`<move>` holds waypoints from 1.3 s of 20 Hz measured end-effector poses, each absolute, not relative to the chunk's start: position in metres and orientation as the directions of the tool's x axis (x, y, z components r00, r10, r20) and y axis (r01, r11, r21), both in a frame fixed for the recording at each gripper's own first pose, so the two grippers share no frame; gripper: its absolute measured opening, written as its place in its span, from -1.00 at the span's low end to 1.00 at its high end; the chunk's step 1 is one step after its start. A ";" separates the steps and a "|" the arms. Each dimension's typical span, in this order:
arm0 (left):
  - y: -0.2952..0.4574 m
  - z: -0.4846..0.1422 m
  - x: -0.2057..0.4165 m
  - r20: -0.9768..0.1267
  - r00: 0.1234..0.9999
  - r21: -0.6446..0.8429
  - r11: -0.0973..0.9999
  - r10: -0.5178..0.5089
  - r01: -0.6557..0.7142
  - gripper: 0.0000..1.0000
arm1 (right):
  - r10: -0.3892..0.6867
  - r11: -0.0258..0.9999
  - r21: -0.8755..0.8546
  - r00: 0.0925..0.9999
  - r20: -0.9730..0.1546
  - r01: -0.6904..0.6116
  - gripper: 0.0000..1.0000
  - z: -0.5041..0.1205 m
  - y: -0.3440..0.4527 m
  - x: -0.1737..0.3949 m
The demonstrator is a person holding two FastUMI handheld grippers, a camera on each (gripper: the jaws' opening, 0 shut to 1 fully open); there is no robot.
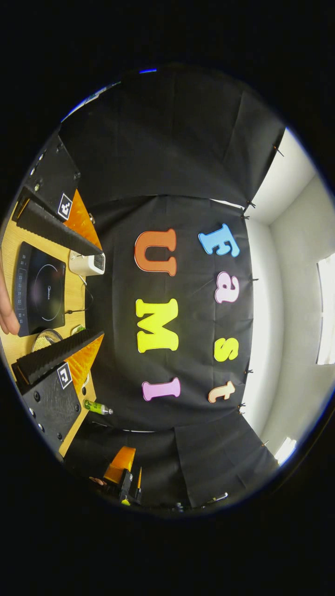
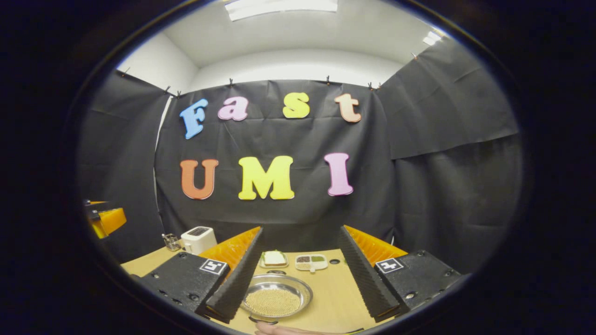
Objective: First push the handle of the pot to place it horizontally, then grasp the pot with both hands and set it on the induction cooktop.
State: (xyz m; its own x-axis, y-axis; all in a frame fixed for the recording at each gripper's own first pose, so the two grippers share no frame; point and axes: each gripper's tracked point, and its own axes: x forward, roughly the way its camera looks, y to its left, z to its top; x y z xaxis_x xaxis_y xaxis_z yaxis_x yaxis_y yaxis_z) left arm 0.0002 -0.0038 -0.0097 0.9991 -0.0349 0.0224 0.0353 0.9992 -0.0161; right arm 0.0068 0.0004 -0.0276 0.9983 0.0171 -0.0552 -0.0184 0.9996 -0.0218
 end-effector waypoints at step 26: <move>0.016 -0.018 -0.042 0.061 0.997 -0.056 0.998 -0.038 0.041 0.90 | 0.244 0.961 0.050 0.746 -0.620 -0.273 -0.93 -0.286 0.132 0.013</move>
State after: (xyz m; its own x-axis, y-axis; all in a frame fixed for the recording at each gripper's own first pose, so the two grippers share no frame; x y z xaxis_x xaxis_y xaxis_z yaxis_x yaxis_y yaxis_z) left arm -0.0423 0.0157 -0.0183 0.9974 -0.0380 0.0606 0.0414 0.9976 -0.0559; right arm 0.0125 0.1325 -0.2861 0.7459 0.2440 -0.6198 -0.2730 0.9607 0.0497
